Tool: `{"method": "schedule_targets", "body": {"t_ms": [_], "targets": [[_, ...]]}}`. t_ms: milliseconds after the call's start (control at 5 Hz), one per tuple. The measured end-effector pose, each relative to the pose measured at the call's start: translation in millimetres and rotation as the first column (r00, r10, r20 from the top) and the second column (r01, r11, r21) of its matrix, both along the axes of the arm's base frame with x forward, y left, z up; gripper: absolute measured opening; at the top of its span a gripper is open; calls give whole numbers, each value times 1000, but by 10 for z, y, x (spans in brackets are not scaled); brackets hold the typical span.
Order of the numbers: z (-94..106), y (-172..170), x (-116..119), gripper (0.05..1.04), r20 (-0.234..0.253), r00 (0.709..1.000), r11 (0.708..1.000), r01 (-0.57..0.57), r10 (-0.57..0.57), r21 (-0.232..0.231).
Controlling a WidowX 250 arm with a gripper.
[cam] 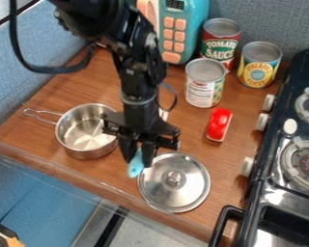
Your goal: Put the blue spatula in the middle center of the table
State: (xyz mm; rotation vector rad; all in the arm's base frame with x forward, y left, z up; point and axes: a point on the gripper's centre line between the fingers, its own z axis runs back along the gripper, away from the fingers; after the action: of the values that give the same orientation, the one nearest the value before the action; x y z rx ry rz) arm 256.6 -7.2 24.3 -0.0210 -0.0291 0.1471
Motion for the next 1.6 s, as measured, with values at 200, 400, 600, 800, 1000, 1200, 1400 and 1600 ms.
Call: {"method": "schedule_targets", "body": {"t_ms": [200,400,600,800,1000,1200,1400,1600], "targets": [[65,-98,186,328,16,1000,1000,-4,5,-24],[-19,-380,489,328,1,998,998,59,-59,-30],[107,-702,767,328,32,990,991,135,-134,-15],[177,-886,998,328,39,985,986,169,-168,-3],[150,-948,1206,328,29,985,986,170,-169,-2],[32,-922,1375,328,5,987,987,158,-158,0],[-24,-777,1484,328,-12,993,993,120,-120,2],[-40,-641,1502,328,-15,995,995,97,-97,-3]]}}
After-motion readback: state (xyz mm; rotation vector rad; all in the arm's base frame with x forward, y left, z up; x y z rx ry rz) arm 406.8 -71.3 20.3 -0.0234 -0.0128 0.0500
